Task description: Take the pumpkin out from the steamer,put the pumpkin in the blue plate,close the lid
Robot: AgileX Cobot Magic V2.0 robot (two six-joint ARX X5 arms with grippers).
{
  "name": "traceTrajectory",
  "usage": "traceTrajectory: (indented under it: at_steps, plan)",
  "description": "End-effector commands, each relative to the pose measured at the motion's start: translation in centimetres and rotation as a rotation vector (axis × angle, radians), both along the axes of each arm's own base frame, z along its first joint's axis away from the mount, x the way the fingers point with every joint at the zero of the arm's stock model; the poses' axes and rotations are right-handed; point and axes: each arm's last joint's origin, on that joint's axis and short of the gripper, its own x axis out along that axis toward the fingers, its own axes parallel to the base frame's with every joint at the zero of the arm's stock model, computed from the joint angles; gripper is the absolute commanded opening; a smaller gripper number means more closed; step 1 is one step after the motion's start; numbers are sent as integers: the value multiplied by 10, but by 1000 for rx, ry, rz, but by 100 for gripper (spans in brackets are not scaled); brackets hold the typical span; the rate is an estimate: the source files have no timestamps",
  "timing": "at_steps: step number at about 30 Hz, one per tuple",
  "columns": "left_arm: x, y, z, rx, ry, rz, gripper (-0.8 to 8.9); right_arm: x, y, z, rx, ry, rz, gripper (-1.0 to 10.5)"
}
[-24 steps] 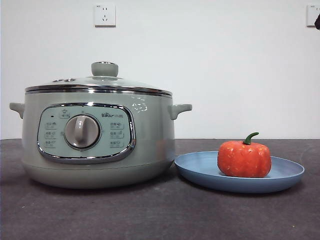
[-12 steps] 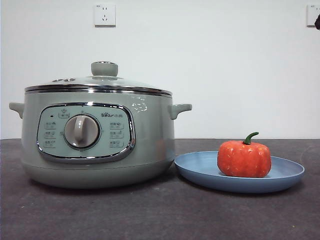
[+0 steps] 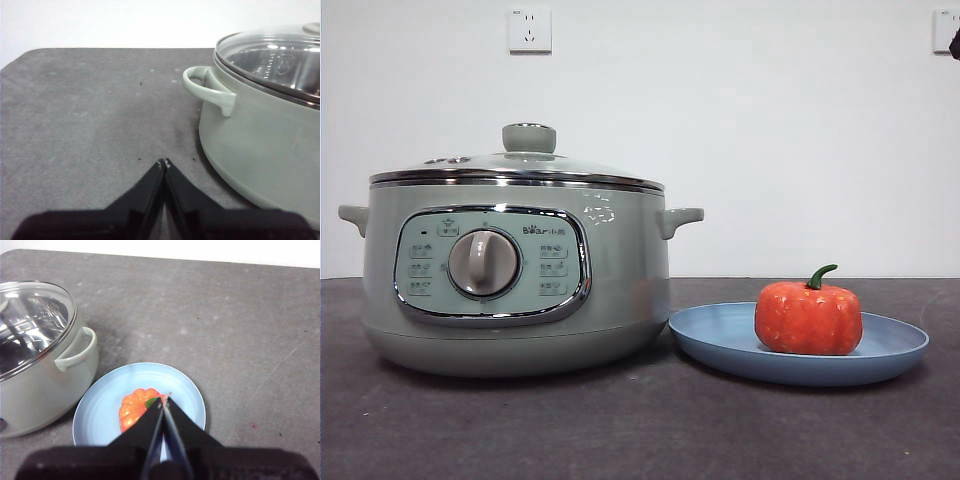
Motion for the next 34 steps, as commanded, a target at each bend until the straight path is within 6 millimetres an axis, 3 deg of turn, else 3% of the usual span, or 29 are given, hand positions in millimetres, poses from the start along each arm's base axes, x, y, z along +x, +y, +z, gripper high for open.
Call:
traceTrajectory:
  at_steps: [1,34]
  plan:
    - [1,0,-5,-14,14,4,-3,0,0,-2,7,3,-6,1]
    - [1,0,-5,-13,14,6,-3,-4,-4,0,-33,-29,2,1]
